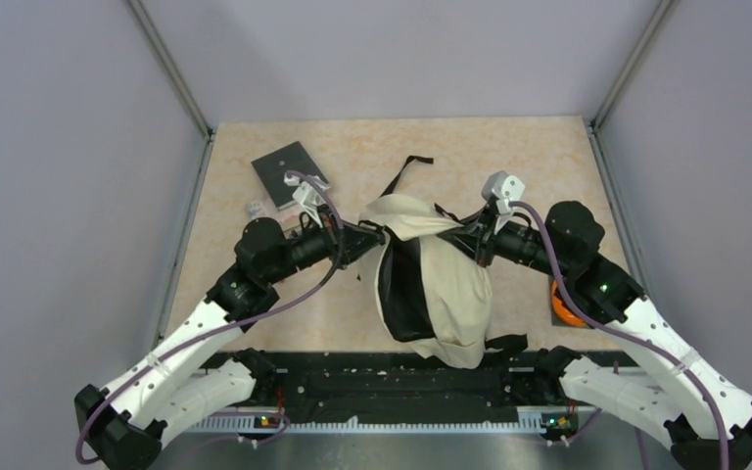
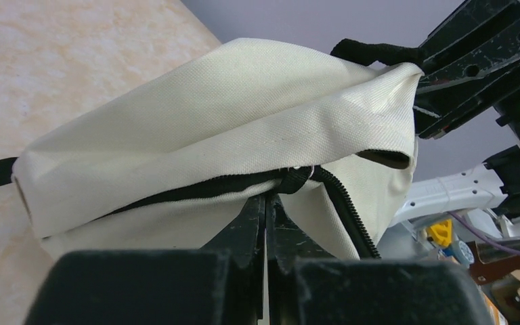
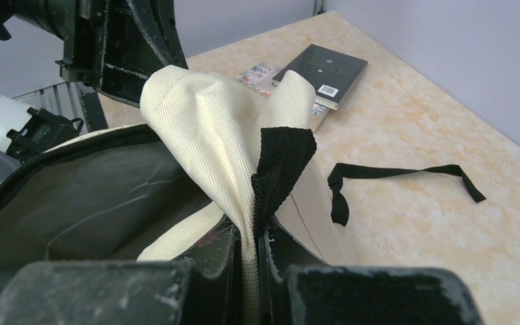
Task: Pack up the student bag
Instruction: Unzip the student bag at the center of the board.
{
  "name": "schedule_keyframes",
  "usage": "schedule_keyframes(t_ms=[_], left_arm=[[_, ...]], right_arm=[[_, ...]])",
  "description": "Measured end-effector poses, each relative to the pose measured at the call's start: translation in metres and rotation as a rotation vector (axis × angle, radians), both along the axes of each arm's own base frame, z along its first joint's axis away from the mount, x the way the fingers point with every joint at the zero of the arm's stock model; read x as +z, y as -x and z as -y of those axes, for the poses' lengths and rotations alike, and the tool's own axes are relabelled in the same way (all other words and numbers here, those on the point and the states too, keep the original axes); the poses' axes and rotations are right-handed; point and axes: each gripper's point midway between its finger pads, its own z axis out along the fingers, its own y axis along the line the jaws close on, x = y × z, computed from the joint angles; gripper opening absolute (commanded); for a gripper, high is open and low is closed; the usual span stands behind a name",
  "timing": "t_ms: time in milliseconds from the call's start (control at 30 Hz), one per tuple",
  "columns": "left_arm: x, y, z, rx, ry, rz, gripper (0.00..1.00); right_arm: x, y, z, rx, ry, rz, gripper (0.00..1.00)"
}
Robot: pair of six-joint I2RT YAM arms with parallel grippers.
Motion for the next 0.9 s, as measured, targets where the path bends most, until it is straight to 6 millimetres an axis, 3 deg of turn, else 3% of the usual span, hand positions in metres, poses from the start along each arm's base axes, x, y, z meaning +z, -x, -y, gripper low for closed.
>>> schedule_keyframes(t_ms=[300,633,767,900], left_arm=[[0.023,-0.020,-0.034,0.247,0.055,0.054,0.00],[-0.015,-0.064,-0.055,0.465,-0.056,-0.031,0.00],[-0.027,-0.076,-0.061,0.485,-0.080,-0.061,0.00],[-0.054,-0.082,-0.057,0.459,-0.118,-0.111,0.00]], right_arm=[[-0.001,0.001,0.007,-0.028,-0.007,0.013,0.00],[0.002,0.008,0.012,-0.024,-0.018,0.024,0.00],[0.005,0.013,0.014,-0.016,-0.031,0.026,0.00],[0.006,0.016,0.015,-0.018,-0.052,0.017,0.00]])
